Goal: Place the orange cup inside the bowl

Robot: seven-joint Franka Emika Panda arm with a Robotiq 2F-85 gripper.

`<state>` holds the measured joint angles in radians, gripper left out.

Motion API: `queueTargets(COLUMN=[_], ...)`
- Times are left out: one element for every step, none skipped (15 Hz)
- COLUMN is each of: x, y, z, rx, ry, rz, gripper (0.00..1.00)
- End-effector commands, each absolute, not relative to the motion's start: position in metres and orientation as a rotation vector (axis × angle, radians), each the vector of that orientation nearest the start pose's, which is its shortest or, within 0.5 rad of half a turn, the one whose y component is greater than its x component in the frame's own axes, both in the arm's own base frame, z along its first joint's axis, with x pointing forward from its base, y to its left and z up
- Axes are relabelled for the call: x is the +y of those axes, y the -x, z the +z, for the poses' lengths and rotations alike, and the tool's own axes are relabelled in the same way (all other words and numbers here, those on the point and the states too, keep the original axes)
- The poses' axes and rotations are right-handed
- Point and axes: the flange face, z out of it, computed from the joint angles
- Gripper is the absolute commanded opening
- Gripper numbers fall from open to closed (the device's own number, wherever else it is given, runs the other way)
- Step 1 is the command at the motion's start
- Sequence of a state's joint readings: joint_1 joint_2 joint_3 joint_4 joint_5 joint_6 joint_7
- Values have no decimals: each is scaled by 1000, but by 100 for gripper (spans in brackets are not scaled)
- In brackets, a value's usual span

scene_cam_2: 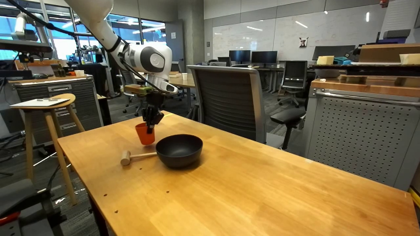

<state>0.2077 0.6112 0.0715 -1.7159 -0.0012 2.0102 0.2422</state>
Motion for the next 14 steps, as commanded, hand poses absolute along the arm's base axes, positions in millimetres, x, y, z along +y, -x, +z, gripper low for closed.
queueTargets(x=[131, 116, 102, 88, 76, 65, 55, 48, 41, 35, 29, 26, 22, 18], y=[-602, -600, -598, -596, -594, -592, -589, -587, -585, -584, -585, -585, -587, -588], z=[270, 285, 299, 312, 323, 331, 334, 336, 333, 329, 321, 313, 302, 293], rx=[177, 256, 333, 408, 475, 537, 596, 647, 693, 726, 758, 779, 796, 804], ry=[3161, 3161, 3157, 3149, 3150, 3143, 3132, 3132, 3121, 3110, 3100, 3089, 3079, 3063], rz=[393, 359, 322, 290, 262, 249, 250, 245, 258, 270, 289, 309, 331, 358], gripper=[3, 3, 3, 3, 3, 3, 3, 3, 3, 3, 3, 3, 3, 3])
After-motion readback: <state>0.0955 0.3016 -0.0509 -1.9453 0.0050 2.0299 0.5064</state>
